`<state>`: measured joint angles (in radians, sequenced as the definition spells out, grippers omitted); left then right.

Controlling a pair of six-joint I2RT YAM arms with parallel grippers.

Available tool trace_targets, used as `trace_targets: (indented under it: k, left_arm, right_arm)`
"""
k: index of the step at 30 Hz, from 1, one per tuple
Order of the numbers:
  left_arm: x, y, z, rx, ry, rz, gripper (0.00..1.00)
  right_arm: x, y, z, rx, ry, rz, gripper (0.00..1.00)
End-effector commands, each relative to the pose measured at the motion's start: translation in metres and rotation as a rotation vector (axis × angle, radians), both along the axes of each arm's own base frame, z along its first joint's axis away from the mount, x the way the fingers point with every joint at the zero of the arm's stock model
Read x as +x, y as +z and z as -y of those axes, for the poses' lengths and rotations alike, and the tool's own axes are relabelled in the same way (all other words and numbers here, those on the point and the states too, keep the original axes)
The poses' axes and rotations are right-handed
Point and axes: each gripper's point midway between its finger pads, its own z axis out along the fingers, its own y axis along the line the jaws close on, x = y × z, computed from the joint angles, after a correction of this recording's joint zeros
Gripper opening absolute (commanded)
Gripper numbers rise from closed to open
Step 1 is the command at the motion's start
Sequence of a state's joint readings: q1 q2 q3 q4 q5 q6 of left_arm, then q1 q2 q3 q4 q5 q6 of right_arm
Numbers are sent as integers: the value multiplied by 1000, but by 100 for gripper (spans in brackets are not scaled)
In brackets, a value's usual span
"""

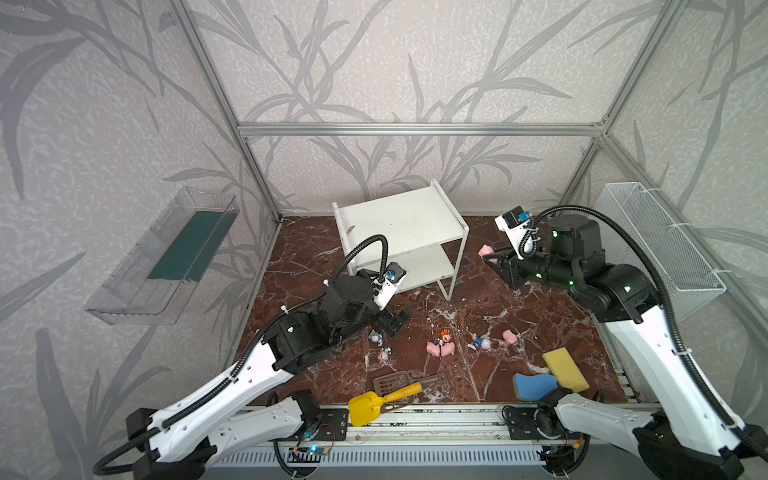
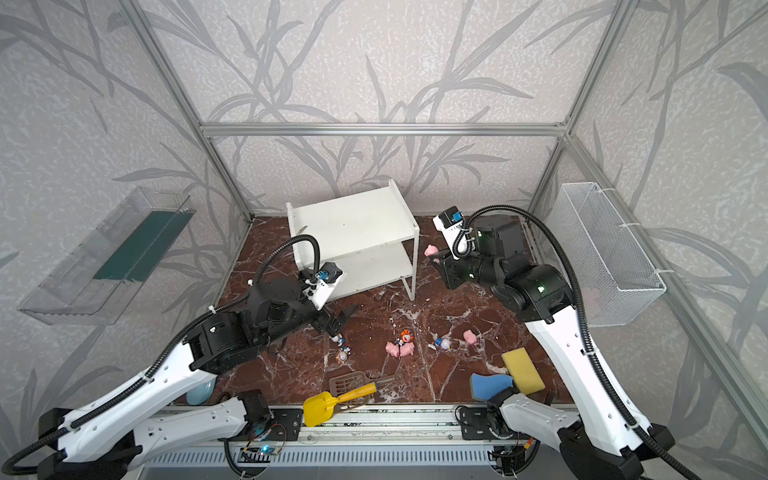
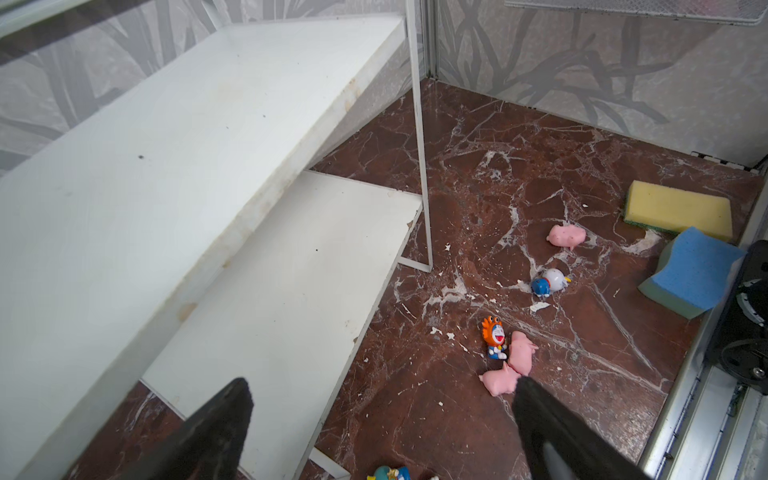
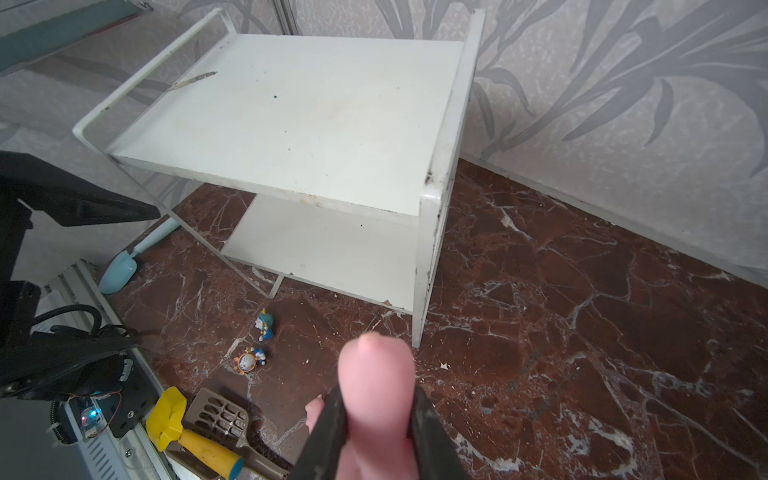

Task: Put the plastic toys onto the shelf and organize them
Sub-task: 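Carry the pink pig toward the shelf while the left gripper steadies the shelf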

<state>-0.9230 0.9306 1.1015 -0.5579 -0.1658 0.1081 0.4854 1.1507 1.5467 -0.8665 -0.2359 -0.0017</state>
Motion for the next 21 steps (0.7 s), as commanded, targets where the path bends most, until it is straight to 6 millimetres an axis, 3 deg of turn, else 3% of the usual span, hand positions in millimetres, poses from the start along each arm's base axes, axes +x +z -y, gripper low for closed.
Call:
trace_targets:
  k: [1,7,13,17,21]
  left_arm:
    - [-2,17,-9,48,-7,66,99]
    - [0,33,-11,65,-12,116,99]
    - [-2,42,-14,34,-13,147,99]
    - [-4,39,-18,29,-10,166,99]
    - [-5,33,-14,21,-27,154,99]
  right_arm:
    - [3,13,-13,20,42,23,25]
    - [24,24,-37,45,68,33,25]
    - [25,17,-55,24,103,44,25]
    - [15,-6,-57,2,112,30,25]
    - [2,-41,-61,-7,110,-13,25]
